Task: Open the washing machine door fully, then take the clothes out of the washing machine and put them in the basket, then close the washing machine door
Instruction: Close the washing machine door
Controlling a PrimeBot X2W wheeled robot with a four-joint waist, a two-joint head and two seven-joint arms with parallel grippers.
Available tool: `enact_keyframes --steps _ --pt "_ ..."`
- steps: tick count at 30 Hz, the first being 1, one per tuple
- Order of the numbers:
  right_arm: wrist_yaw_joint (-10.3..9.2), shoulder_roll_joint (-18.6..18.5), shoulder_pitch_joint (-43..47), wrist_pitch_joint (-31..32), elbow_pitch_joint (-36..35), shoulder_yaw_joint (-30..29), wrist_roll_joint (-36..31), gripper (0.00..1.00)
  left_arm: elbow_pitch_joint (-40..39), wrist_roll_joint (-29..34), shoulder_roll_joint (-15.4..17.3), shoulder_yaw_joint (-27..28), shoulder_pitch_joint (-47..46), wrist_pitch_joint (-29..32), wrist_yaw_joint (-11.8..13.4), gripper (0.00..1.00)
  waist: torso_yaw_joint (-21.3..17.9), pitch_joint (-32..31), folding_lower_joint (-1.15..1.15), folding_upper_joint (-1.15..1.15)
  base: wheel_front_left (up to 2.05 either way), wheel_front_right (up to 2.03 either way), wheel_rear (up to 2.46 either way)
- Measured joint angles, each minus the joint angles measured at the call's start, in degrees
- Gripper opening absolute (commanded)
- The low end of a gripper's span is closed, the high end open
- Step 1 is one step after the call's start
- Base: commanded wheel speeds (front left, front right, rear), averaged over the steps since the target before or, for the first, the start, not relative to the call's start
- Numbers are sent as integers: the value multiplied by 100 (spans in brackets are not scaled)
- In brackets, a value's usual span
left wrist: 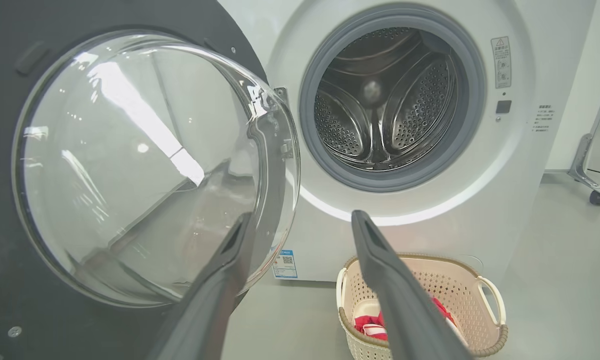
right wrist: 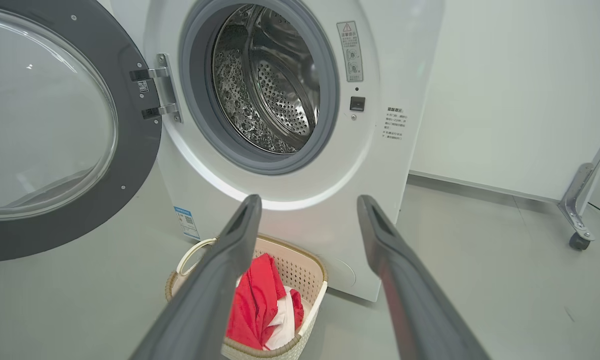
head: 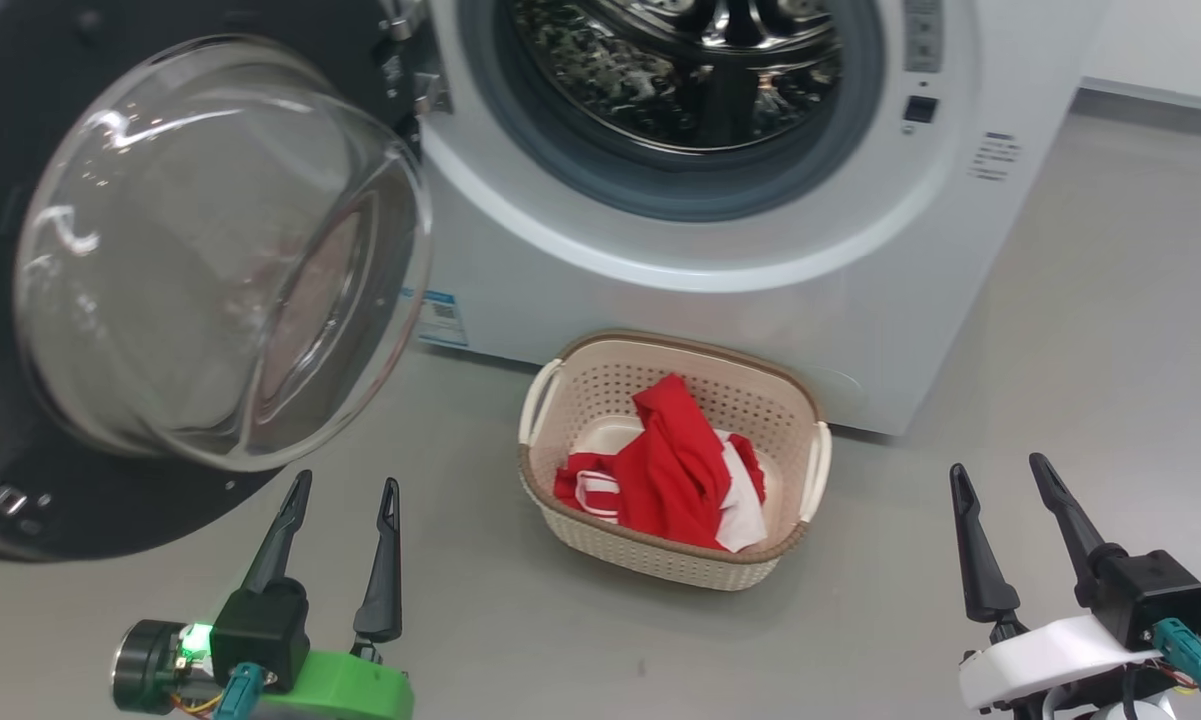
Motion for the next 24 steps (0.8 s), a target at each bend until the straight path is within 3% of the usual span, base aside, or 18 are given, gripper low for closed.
enact_keyframes --steps 15,24 --pt "-9 -19 0 46 -74 -1 -1 100 23 -40 -13 40 -4 -41 43 100 1103 104 0 0 0 0 0" --pt "4 -4 -25 108 -73 141 -10 100 13 -41 -16 181 -2 -90 69 100 1274 138 0 0 0 0 0"
